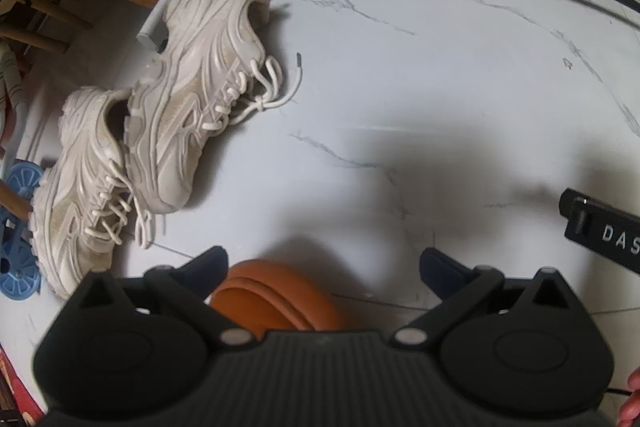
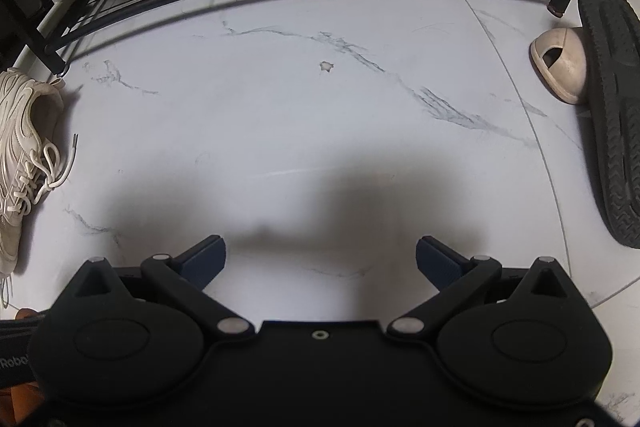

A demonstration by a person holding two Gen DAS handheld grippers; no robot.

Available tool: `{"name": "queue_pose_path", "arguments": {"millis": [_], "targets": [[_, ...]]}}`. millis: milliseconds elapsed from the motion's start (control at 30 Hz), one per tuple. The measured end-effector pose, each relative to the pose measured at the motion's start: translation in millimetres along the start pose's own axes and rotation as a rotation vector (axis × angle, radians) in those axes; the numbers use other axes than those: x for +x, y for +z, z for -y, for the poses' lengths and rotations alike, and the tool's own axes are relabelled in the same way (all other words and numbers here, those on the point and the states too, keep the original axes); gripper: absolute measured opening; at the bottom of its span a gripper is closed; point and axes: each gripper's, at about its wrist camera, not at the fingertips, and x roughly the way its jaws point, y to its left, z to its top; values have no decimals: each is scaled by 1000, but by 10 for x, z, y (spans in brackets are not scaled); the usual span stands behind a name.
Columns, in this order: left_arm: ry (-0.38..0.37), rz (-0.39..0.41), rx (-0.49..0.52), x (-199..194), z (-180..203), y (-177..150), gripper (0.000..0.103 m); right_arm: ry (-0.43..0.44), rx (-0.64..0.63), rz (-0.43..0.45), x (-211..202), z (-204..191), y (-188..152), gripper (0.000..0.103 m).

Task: Organize scattered shoes
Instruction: 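Move the left tool toward the cream sneakers beside the chair legs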

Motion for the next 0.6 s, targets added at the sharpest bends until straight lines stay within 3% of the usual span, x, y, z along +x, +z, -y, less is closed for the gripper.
{"name": "queue_pose_path", "arguments": {"millis": [600], "targets": [[12,20,-5,0,-24,-2,102,6,0,3,2,-6,-8,103]]}}
